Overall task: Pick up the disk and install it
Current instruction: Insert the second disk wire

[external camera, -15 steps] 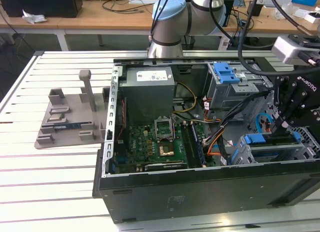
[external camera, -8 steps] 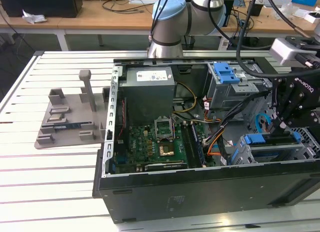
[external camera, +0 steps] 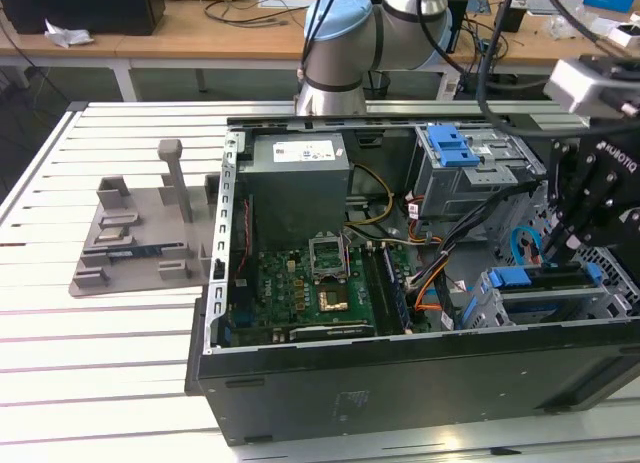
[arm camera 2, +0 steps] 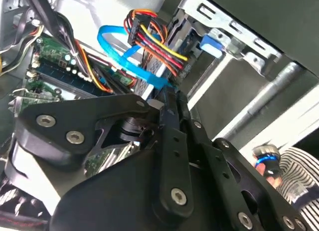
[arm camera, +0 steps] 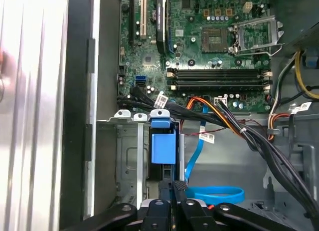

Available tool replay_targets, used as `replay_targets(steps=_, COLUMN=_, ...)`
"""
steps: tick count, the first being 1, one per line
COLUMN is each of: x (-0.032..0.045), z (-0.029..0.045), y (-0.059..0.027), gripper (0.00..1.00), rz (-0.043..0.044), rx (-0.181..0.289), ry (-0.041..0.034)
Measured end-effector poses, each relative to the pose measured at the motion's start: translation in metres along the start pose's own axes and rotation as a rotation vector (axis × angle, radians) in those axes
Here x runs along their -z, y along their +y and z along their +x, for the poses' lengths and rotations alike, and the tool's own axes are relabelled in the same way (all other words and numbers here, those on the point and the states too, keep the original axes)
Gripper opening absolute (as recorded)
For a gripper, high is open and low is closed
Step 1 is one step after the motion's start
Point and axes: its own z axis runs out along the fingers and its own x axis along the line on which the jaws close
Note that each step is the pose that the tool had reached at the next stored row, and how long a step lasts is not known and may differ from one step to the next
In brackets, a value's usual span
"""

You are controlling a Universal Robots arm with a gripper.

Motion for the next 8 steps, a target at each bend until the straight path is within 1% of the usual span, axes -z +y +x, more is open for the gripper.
replay_targets(steps=2, x=0.0091, z=-0.0012, y=0.0008, gripper=0.17, rz=0.0, rx=0.0, ry=-0.0002)
replay_targets(steps=3, x=0.0161, z=-0.0022, y=0.0014, gripper=0.16, rz=-0.0001, rx=0.0, ry=0.0)
replay_targets(steps=4, x=0.0206, z=-0.0021, y=0.0018, gripper=0.1, rz=0.0, rx=0.0, ry=0.0)
replay_targets(steps=5, x=0.0257, z=-0.002, y=0.0023, gripper=0.1, rz=0.0, rx=0.0, ry=-0.0002)
replay_targets(steps=6, x=0.0339, z=-0.0017, y=0.0031, gripper=0.1, rz=0.0, rx=0.0, ry=0.0)
replay_targets(steps=8, x=0.0372, z=-0.0014, y=0.0034, gripper=0.1, rz=0.0, rx=0.0, ry=-0.0005)
